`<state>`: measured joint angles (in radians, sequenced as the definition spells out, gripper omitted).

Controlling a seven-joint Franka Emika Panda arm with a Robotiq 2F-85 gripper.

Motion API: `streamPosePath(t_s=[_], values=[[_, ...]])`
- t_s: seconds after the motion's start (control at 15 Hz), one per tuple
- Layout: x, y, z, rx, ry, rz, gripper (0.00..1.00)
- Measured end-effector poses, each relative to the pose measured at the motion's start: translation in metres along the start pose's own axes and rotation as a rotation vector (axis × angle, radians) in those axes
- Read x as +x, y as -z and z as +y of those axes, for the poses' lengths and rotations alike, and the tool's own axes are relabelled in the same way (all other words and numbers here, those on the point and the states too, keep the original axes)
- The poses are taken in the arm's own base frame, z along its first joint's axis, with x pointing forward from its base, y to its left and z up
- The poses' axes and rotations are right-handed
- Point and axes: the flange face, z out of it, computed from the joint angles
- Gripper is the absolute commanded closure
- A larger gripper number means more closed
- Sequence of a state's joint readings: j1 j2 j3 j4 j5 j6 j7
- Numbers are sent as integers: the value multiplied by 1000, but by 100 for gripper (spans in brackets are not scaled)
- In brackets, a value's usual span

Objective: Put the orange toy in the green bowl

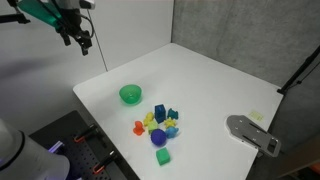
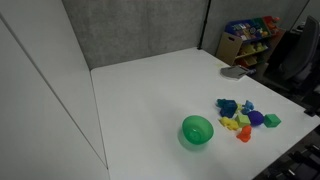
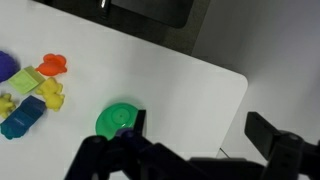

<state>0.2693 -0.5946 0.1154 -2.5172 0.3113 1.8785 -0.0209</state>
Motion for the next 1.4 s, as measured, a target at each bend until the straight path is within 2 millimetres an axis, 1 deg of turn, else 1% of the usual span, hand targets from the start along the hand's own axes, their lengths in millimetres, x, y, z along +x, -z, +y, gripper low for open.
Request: streamPosePath(t_s=[0.33,0.47,0.6,0.8,1.0,1.2,1.4], values=[[3,3,-9,-24,-42,26,0],[4,4,-7,-40,-83,35,0],[6,3,0,-64,-125,38,0],[10,1,19,-98,-189,41,0],[16,-8,39,-125,-223,48,0],[21,-30,62,-145,-253,46,0],[24,-63,89,-166,-283,37,0]])
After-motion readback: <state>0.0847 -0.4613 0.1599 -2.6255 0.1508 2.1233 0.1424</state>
